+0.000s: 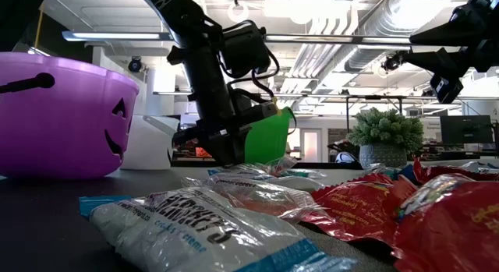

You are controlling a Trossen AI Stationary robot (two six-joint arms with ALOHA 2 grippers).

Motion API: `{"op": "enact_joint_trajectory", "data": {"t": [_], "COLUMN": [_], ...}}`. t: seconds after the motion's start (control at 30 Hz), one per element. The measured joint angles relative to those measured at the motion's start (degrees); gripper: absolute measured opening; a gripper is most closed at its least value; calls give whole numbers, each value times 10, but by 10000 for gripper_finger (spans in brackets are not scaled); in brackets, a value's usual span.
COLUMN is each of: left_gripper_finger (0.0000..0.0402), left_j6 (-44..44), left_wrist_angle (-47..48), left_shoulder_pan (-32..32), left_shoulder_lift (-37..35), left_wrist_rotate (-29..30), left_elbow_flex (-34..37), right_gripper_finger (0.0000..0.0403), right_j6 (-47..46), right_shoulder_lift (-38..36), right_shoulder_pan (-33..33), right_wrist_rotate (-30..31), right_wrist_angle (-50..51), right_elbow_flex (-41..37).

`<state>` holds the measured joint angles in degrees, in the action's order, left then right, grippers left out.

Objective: Sort candy
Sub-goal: Put the red gummy into the violet bucket

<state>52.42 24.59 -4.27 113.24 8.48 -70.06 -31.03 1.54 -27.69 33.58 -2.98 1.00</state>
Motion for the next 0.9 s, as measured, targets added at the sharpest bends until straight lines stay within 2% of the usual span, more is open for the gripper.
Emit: {"op": "enact_joint_trajectory", "data": {"t": [0.1,0.33,0.6,0.77,0.9], "left_gripper_finger": [9,21,22,23,23], "left_j6": [1,0,6,47,89], "left_wrist_angle": [-4,47,210,309,391], "left_shoulder_pan": [0,7,28,47,64], "left_shoulder_lift": [-1,-51,-201,-304,-362], "left_wrist_rotate": [-10,-29,13,58,69], "left_elbow_flex": [0,2,2,1,1], "right_gripper_finger": [126,126,126,126,126], "right_j6": [0,0,0,0,0], "right_shoulder_lift": [0,-1,3,4,6], "right_shoulder_pan": [0,0,0,0,0], "right_wrist_rotate": [0,0,2,2,2], "right_wrist_angle": [0,0,0,0,0], "right_elbow_flex": [0,0,0,0,0]}}
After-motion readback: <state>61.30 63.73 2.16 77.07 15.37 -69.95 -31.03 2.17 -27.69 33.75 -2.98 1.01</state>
